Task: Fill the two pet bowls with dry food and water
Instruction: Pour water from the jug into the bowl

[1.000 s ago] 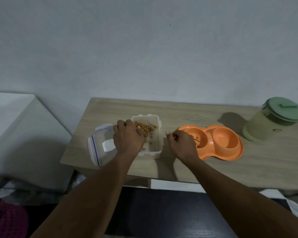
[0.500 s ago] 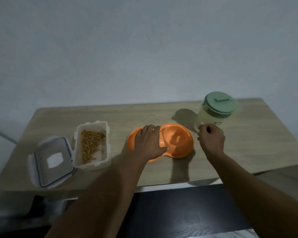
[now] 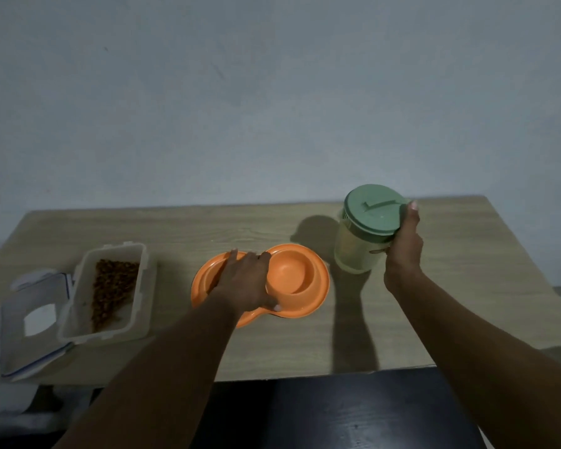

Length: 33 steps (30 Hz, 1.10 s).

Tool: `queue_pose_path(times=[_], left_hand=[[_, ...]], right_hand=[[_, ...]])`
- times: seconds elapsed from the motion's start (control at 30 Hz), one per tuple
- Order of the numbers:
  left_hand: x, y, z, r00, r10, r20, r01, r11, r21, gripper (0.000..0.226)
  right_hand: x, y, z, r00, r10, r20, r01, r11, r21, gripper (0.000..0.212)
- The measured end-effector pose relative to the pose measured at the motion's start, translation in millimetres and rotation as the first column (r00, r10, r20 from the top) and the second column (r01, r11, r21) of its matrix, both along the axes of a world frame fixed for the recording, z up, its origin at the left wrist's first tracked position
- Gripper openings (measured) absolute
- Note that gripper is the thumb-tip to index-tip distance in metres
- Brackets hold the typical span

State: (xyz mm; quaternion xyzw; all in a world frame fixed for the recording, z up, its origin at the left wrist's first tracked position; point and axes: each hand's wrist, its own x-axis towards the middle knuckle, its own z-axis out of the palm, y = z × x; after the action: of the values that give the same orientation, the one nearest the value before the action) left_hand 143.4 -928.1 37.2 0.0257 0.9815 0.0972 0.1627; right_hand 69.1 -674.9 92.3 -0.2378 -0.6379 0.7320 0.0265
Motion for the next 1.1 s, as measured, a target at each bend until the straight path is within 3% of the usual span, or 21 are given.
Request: queue_pose_path(times=[0.23, 0.33, 0.43, 0.57, 0.8, 1.1], left_hand=[[-1, 6, -3, 1.0, 0.014, 0.024, -0.014, 1.0, 0.013, 0.117], [-2, 7, -3, 0.999, 0.031, 0.043, -0.03, 0.999, -0.013, 0.119], [-2, 9, -1, 0.998, 0.034, 0.048, -0.033, 0.999, -0.028, 0.118], [0, 9, -1, 0.998, 0.037, 0.042, -0.036, 0.999, -0.007, 0.117], [5, 12, -2, 0.999, 0.027, 0.042, -0.029, 0.999, 0.028, 0.116], [7, 15, 8, 0.998, 0.039, 0.04, -0.04, 0.999, 0.023, 0.111]], right_hand=[[-19, 4, 4, 0.967, 0.255, 0.005, -0.251, 0.956, -0.152, 0.032], [-19, 1, 8, 0.952, 0.306, 0.003, -0.298, 0.932, -0.207, 0.044], [-21, -2, 11, 0.953, 0.303, 0.013, -0.289, 0.92, -0.263, 0.067], [-27, -4, 20, 0.974, 0.225, -0.009, -0.222, 0.954, -0.202, 0.057], [-20, -11, 40, 0.936, 0.303, -0.177, -0.298, 0.953, 0.053, 0.021], [3, -32, 5, 0.841, 0.485, -0.239, -0.319, 0.803, 0.504, 0.038]])
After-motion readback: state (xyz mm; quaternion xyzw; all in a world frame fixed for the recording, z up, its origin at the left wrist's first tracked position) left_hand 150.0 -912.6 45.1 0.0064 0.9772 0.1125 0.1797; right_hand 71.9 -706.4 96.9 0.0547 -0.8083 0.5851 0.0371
